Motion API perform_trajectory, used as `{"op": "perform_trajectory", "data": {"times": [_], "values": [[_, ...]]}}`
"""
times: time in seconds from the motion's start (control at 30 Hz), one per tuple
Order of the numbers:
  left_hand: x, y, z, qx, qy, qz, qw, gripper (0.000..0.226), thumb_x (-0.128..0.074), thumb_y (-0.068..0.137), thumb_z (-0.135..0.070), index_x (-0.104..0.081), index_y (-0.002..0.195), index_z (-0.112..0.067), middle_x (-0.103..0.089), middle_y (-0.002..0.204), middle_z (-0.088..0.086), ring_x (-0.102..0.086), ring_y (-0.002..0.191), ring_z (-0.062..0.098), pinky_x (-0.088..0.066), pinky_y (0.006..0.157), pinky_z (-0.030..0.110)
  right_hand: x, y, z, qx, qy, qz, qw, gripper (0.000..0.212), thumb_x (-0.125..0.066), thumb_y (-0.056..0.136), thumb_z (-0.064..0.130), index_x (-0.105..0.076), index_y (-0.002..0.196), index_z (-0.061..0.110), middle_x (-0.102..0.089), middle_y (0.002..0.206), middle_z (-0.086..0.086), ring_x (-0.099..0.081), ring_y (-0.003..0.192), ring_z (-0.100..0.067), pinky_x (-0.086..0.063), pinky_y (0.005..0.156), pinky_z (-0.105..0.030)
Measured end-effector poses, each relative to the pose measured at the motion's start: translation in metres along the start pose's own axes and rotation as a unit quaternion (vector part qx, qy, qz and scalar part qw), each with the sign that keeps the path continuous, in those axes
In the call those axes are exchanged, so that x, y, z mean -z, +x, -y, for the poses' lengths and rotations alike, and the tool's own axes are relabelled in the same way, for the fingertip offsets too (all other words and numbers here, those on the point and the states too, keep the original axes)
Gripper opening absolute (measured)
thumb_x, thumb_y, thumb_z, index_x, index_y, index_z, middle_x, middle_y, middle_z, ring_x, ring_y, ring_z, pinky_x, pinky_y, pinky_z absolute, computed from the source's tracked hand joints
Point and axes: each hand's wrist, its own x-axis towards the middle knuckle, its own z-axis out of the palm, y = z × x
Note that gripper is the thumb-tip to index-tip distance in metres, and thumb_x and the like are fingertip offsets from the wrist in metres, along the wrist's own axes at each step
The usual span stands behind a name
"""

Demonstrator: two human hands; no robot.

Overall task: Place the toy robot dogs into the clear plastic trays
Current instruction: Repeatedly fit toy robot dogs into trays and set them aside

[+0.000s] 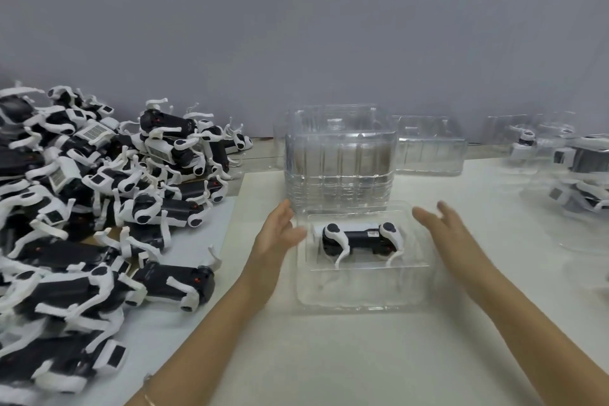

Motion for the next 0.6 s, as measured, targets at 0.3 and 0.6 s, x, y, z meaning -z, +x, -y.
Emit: {"op": "perform_trajectory", "data": {"times": [0.3,0.6], "values": [[-0.053,0.013,-0.019,-0.122,0.001,-0.106,0.987,0.083,-0.082,0.072,-0.041,-0.035,0.140,-0.044,-0.044,0.141,-0.021,-0.046,0.118,-0.018,-0.040,0.087,0.003,-0.004,-0.013,0.025,0.108,0.203,0.139,0.963,0.077,-0.070,0.056,0.060,-0.037,0.124,0.072,-0.042,0.138,0.037,-0.039,0.129,0.014,-0.040,0.099,-0.025],[-0.061,0.014,-0.018,-0.181,0.016,-0.145,0.973,0.077,-0.078,0.074,-0.031,-0.031,0.130,-0.055,-0.043,0.144,-0.023,-0.042,0.127,-0.015,-0.042,0.101,0.020,-0.009,-0.003,0.017,0.148,0.187,0.091,0.967,0.078,-0.079,0.075,0.043,-0.032,0.134,0.064,-0.054,0.138,0.004,-0.068,0.104,-0.014,-0.051,0.078,-0.028]]}}
